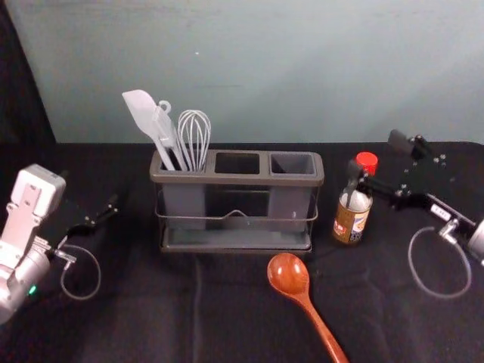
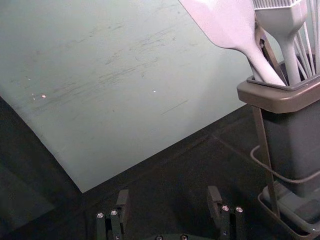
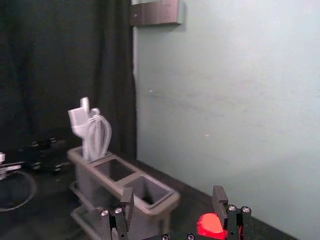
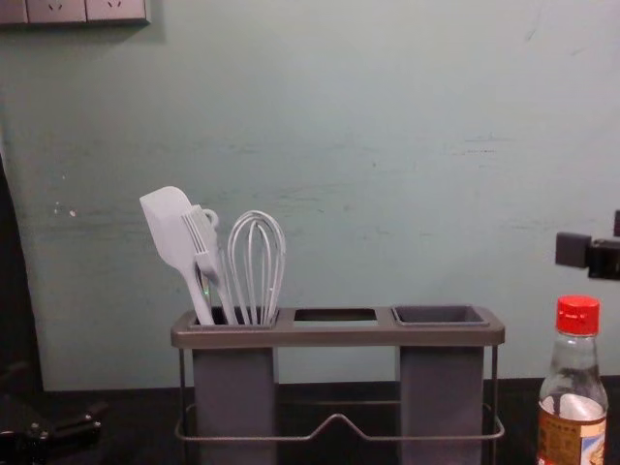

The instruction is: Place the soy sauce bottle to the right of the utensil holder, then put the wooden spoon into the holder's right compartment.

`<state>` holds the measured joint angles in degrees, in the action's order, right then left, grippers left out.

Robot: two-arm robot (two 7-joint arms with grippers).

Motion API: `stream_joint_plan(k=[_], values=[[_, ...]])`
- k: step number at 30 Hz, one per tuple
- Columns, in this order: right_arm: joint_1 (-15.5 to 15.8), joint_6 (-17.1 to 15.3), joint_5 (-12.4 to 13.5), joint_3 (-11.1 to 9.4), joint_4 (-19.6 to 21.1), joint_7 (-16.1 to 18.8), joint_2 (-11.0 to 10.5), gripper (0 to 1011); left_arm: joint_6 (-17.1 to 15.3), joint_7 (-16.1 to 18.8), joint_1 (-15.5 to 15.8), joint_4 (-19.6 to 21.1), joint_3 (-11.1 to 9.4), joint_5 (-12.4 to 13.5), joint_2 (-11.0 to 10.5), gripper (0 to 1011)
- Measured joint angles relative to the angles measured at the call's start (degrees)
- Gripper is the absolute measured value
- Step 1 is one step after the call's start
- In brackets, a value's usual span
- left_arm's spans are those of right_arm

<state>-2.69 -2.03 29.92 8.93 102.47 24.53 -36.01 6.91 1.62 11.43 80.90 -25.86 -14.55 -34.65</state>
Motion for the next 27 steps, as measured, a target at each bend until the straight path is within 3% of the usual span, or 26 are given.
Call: stream_joint_plan(k=[4,6,7,8,9,12,13,15,17,18,22,27], values=[[1.5,-4.0,0.3,1.0,3.0,-0.8,-0.7,1002,0.0,0.0,0.0,0.0,0.0,0.0,0.0,1011],[1.9,-8.9,0.1,2.5,4.8,-2.8,-0.8,1003,0.0,0.0,0.0,0.0,0.0,0.0,0.0,1011],[1.5,-13.4,0.3,3.8,5.8,-4.6,-0.6,1002,0.0,0.0,0.0,0.0,0.0,0.0,0.0,1011],[1.5,-13.4,0.3,3.8,5.8,-4.6,-0.6,1002,0.0,0.0,0.0,0.0,0.0,0.0,0.0,1011],[0.7,-18.2,0.3,5.2,6.6,-6.2,-0.3,1002,0.0,0.0,0.0,0.0,0.0,0.0,0.0,1012],[-1.1,-25.3,0.8,7.2,6.9,-8.3,0.4,1003,0.0,0.0,0.0,0.0,0.0,0.0,0.0,1011],[-2.7,-30.2,1.4,8.6,6.8,-9.5,1.2,1003,0.0,0.0,0.0,0.0,0.0,0.0,0.0,1011],[-5.2,-36.7,2.2,10.4,6.0,-10.9,2.4,1003,0.0,0.0,0.0,0.0,0.0,0.0,0.0,1012],[-6.9,-40.1,2.6,11.6,5.2,-11.5,3.3,1003,0.0,0.0,0.0,0.0,0.0,0.0,0.0,1011],[-8.6,-43.3,2.7,12.7,4.2,-12.0,4.1,1003,0.0,0.0,0.0,0.0,0.0,0.0,0.0,1012],[-12.2,-49.2,2.5,15.0,1.4,-12.9,6.3,1002,0.0,0.0,0.0,0.0,0.0,0.0,0.0,1011],[-15.9,-53.7,1.5,17.1,-2.4,-13.4,8.8,1003,0.0,0.0,0.0,0.0,0.0,0.0,0.0,1011]])
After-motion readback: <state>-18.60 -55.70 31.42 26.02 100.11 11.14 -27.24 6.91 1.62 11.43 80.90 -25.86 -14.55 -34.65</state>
